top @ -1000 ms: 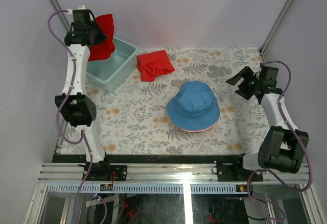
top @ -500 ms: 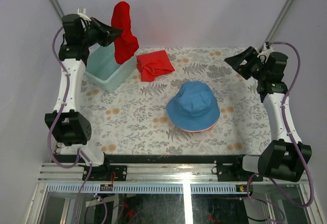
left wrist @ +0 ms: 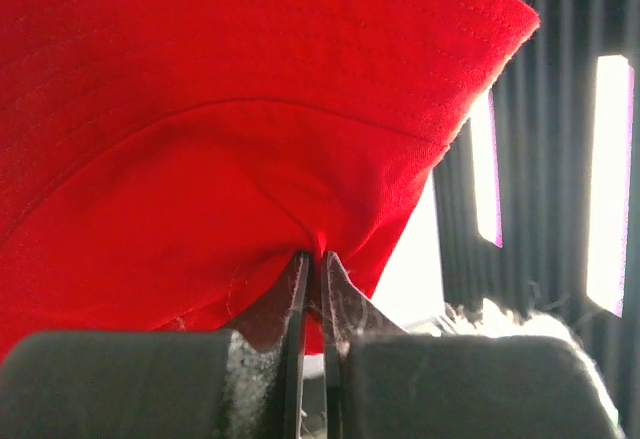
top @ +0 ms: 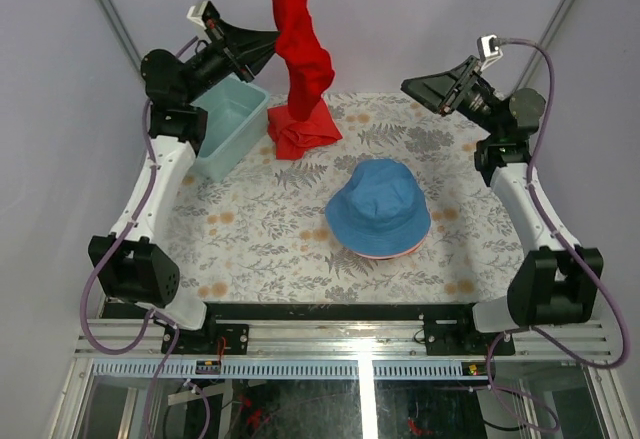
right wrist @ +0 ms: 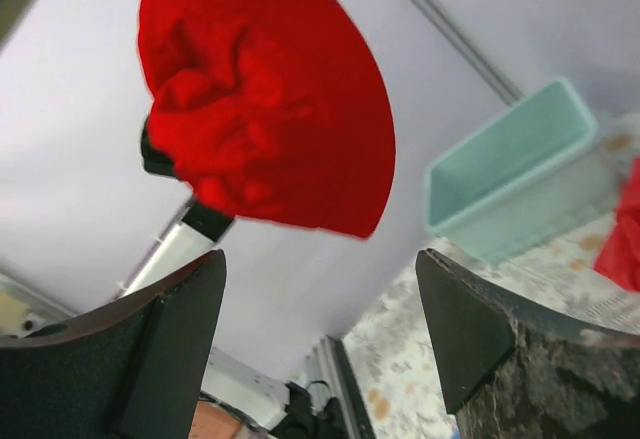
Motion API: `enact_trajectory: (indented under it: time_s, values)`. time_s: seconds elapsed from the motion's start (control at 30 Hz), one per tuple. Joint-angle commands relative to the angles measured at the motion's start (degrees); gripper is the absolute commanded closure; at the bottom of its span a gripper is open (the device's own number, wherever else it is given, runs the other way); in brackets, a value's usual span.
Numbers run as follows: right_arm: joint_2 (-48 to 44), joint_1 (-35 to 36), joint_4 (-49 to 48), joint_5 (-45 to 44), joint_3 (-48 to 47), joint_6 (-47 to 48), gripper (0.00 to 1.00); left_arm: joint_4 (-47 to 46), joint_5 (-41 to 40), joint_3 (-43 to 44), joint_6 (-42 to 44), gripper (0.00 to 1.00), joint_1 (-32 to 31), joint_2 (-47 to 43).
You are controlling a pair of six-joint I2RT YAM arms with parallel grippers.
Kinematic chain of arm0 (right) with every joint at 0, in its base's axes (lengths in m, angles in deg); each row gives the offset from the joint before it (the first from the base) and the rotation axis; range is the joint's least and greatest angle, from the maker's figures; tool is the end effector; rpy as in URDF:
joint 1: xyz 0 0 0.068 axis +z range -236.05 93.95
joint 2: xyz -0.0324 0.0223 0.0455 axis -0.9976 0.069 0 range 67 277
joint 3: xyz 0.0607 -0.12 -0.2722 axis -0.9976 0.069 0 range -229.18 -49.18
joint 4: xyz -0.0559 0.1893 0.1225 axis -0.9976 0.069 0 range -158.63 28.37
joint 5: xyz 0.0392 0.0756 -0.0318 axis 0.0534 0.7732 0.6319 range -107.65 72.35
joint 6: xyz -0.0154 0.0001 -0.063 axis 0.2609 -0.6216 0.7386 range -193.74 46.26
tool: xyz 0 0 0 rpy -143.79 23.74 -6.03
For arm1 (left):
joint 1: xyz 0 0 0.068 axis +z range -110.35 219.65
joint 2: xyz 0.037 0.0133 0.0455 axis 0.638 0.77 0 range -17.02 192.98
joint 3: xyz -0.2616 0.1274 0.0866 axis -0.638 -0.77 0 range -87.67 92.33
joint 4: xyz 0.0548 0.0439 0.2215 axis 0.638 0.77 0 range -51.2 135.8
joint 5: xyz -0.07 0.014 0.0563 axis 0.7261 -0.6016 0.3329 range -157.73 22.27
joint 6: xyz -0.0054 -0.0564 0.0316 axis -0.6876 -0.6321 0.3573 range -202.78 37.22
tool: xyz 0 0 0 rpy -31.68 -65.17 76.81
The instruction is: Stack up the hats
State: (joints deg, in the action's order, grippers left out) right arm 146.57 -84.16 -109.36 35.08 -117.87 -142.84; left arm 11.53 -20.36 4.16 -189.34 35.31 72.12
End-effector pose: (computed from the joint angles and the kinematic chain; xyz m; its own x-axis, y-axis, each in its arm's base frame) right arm 0.2769 0.0494 0.4749 -0.4856 0.5501 -0.6794 -0.7178 0.1926 0.6690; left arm 0.3164 -0.0614 0.5332 -0.8003 -0.5903 -0.1052 0.2815 -0.2150 -0.9352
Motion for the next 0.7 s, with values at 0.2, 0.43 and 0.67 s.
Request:
enact_trajectory:
  time_s: [0.2, 0.43, 0.67]
  values:
    - [13.5, 0.7, -47.2, -5.6, -2.2, -43.0, 0.15, -25.9, -10.3, -4.2, -24.4, 1.00, -11.2, -3.6]
    - [18.1, 3.4, -46.8, -6.3, -2.7, -42.6, 0.15, -22.4, -12.9, 1.2, -23.5, 1.00, -16.9, -1.5]
    - [20.6, 7.0, -44.8, -8.0, -3.7, -39.0, 0.15, -21.9, -14.9, 3.0, -23.1, 1.00, -20.8, 0.4]
